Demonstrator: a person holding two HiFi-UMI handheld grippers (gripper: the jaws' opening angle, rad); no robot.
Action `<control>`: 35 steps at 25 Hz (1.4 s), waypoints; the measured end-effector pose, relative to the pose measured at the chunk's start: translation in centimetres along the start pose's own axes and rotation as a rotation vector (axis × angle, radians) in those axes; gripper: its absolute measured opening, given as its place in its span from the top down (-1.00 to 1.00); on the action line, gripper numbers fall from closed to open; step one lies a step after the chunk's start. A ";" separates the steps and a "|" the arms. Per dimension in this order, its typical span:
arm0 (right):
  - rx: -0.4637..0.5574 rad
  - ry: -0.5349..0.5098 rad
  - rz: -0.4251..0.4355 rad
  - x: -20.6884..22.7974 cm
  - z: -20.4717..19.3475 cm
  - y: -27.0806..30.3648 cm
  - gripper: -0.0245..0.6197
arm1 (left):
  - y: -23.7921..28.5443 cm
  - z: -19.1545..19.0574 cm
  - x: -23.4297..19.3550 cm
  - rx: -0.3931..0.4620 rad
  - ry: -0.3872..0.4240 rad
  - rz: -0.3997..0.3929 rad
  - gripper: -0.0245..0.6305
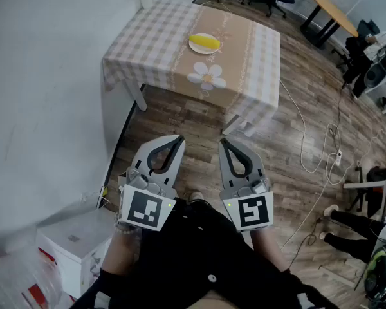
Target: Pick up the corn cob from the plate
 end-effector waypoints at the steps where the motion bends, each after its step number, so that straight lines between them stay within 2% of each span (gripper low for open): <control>1: 0.000 0.000 0.001 0.0 0.0 0.0 0.80 | 0.0 0.0 0.1 0.001 -0.001 0.000 0.89; 18: 0.016 -0.005 0.016 -1.7 0.6 0.9 0.80 | -1.2 -1.1 -1.2 0.003 -0.016 0.005 0.89; 35: 0.006 -0.015 -0.018 -6.2 2.1 2.8 0.80 | -4.7 -2.6 -4.5 0.035 -0.015 0.001 0.89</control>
Point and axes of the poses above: the fingertips, and each gripper's own axes: y forward along the fingers, x to its right, z out of its top, the point moved 6 cm from there along -y, backward along the fingers, and after that the axes turned 1 degree about z, right-handed, at the moved point
